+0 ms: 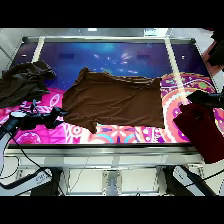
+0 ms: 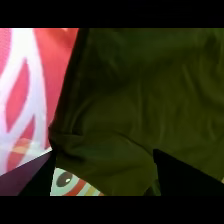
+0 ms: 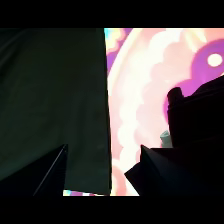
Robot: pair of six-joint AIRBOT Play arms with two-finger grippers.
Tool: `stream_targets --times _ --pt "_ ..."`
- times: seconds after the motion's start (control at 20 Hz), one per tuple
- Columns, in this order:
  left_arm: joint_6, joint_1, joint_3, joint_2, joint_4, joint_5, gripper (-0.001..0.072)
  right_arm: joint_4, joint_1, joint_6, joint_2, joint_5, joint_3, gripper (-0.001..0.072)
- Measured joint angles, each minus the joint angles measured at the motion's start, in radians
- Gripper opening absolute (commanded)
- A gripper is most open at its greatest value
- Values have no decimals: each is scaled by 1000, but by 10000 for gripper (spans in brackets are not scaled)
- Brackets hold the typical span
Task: Fold the shirts.
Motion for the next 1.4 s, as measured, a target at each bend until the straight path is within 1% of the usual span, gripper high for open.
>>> stream_targets --times 0.2,0.35,0.45,0.7,0.9,1.15,1.25,1.4 --pt "39 1 -9 -41 -67 26 689 18 0 -8 2 12 -2 513" --pt "49 2 -2 -51 -74 23 682 25 0 -10 2 22 -3 513" --pt "54 3 23 -54 -56 2 577 26 0 -10 2 31 -3 513" --pt "36 48 129 -55 32 -109 578 29 0 -9 2 38 -3 514" --pt "17 67 147 -55 114 -164 578 29 0 -4 2 39 -3 514" --pt "6 69 104 -57 158 -127 578 53 0 2 2 39 -3 513" --pt "10 69 94 -59 149 -101 578 66 0 2 2 37 -3 513" --pt "38 59 87 -66 104 -61 578 84 0 2 2 34 -3 514"
